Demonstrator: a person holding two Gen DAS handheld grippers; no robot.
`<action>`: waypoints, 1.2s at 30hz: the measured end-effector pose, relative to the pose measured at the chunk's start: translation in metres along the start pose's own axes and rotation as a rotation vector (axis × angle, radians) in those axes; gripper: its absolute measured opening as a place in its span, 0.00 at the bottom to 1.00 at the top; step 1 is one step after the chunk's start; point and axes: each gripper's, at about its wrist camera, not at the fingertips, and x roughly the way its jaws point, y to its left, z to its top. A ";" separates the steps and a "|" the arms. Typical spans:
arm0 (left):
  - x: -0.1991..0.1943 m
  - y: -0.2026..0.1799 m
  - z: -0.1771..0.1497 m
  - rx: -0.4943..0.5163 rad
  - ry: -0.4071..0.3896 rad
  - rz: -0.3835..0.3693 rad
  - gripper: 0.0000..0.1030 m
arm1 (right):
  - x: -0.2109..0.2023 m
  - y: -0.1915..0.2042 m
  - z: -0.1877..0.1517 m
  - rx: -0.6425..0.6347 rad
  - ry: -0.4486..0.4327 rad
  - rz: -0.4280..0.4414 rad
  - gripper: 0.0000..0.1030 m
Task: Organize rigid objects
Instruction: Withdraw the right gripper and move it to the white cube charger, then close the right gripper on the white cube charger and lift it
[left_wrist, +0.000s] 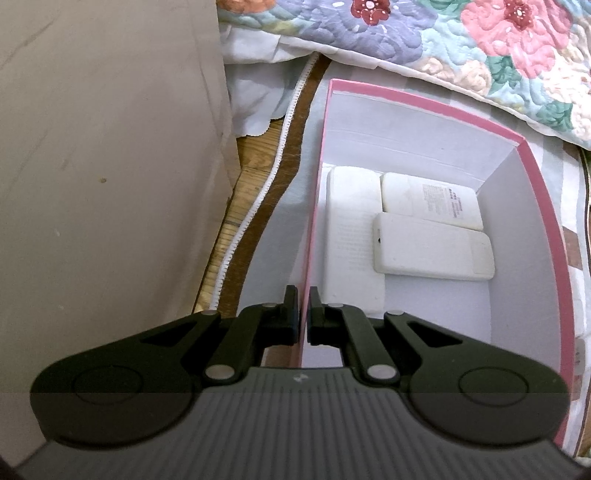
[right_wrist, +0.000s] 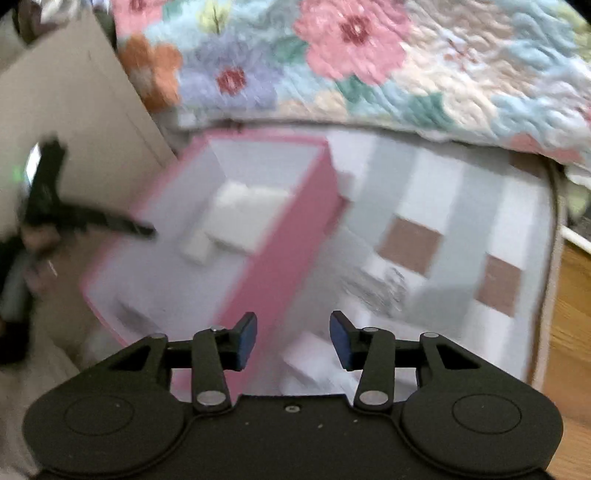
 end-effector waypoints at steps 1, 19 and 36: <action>0.000 0.000 0.000 -0.002 0.000 0.002 0.04 | -0.001 -0.002 -0.010 -0.011 0.010 -0.016 0.53; 0.000 0.002 0.000 -0.036 -0.006 0.007 0.05 | 0.078 -0.009 -0.042 0.109 0.061 -0.085 0.65; 0.000 0.000 -0.001 -0.013 -0.006 0.014 0.05 | 0.092 0.004 -0.033 0.020 0.130 -0.180 0.53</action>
